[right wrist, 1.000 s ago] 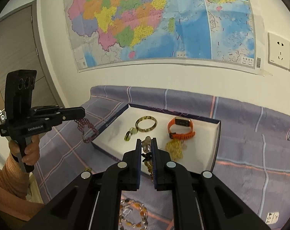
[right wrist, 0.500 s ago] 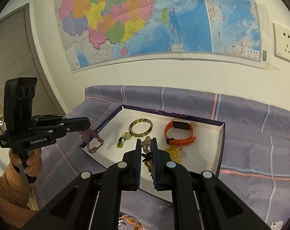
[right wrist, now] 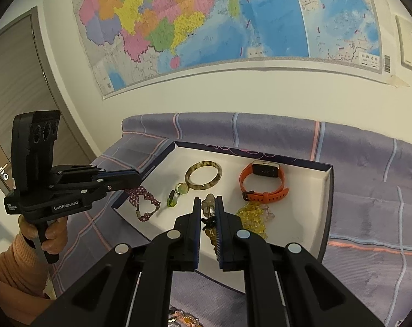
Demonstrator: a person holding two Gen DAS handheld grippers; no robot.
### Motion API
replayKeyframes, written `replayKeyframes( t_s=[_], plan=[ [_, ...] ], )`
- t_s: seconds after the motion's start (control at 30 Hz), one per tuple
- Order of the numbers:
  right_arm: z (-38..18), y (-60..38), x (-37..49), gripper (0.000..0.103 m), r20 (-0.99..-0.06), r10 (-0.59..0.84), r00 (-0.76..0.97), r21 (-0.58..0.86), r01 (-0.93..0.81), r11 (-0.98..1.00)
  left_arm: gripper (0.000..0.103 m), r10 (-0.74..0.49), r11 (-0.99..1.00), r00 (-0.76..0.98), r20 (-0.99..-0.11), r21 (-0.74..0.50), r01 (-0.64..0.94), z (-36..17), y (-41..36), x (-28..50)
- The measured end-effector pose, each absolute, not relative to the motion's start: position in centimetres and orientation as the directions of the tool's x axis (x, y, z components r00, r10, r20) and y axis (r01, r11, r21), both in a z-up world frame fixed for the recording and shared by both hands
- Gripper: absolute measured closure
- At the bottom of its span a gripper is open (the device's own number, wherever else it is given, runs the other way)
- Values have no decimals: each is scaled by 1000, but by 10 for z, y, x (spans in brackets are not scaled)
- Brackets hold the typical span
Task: Organize jewelry
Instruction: 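Lower the bead bracelet and maroon necklace into the tray with both grippers, then open both grippers to release the items in the tray and lift away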
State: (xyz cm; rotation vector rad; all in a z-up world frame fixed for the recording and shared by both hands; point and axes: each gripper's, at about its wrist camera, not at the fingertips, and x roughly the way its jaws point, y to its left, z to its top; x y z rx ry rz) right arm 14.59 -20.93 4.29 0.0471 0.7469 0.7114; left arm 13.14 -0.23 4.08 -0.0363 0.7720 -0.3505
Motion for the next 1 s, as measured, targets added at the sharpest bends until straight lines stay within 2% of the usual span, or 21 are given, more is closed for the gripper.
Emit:
replayKeyframes(
  t_s=[0.33, 0.4, 0.73, 0.8, 0.87, 1.0],
  plan=[
    [21, -210, 170, 95, -645, 578, 500, 310, -521, 796, 96, -287, 955, 630, -721, -159, 252, 17, 4, 149],
    [18, -211, 174, 100, -648, 572, 503, 314, -508, 802, 96, -278, 957, 627, -728, -155, 244, 14, 5, 152],
    [10, -211, 180, 100, -661, 557, 502, 311, -492, 813, 94, -256, 964, 609, -751, -154, 216, 3, 11, 159],
    [7, -211, 178, 98, -668, 554, 498, 310, -490, 815, 92, -257, 964, 612, -748, -153, 218, 4, 12, 157],
    [4, -211, 178, 98, -674, 550, 493, 312, -485, 817, 85, -257, 964, 617, -744, -151, 220, 5, 12, 155],
    [2, -213, 175, 97, -675, 548, 495, 317, -476, 820, 78, -257, 964, 631, -732, -149, 219, 10, 15, 147]
  ],
)
